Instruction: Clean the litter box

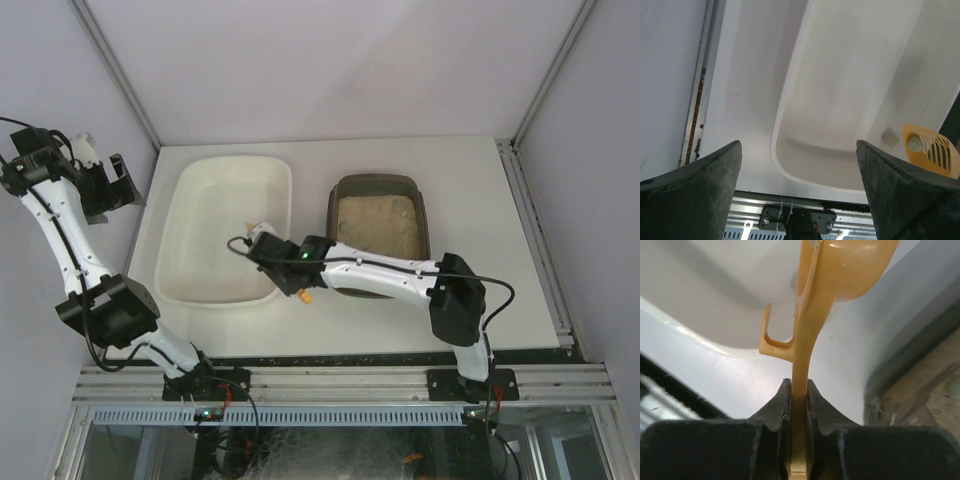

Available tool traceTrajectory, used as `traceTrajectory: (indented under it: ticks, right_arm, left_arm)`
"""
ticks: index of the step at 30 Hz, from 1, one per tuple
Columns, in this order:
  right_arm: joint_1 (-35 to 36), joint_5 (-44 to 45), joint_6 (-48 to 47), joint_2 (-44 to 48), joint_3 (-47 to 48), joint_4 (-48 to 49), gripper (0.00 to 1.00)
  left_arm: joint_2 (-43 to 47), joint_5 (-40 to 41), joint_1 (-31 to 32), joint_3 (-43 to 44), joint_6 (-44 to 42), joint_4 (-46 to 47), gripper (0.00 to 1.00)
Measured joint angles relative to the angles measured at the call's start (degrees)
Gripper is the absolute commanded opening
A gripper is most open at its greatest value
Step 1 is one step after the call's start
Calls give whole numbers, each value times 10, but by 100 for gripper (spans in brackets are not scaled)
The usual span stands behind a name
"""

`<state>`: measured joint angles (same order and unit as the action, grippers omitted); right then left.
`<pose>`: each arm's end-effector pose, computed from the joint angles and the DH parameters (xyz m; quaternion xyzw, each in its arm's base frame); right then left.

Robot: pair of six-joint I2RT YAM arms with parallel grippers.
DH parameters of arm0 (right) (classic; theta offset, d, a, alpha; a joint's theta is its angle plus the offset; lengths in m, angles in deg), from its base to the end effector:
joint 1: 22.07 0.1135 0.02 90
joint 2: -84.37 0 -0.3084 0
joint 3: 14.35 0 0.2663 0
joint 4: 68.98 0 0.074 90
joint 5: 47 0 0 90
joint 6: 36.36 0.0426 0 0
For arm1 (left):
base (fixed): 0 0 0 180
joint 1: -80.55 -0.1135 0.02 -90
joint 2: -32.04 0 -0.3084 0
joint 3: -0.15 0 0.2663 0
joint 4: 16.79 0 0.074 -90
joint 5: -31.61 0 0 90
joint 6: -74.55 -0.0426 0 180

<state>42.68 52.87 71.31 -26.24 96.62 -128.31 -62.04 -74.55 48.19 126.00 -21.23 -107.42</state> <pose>0.2005 0.4081 0.3045 -0.3623 0.8893 0.1132 0.2551 0.2832 0.1654 0.4630 -0.1825 0.9369 -0.0411 0.2954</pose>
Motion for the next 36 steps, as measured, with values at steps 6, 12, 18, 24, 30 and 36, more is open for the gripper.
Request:
traceTrajectory:
  ticks: [6,12,18,24,30,36]
  right_arm:
    - [69,199,-68,-19,20,-8,0]
    - [83,299,-134,-17,21,37,0]
    - [70,318,-153,-16,21,43,0]
    - [-24,209,-93,72,-43,38,0]
    - [-313,12,7,272,-192,44,0]
    - [-391,-147,47,276,-256,30,0]
  left_arm:
    - [3,-37,-2,-14,-20,-12,100]
    - [3,-41,-2,-17,-24,-23,100]
    - [3,-31,9,-21,-18,-25,100]
    - [42,37,140,-117,40,37,100]
    - [50,106,354,-191,139,136,100]
    - [50,114,393,-208,271,246,100]
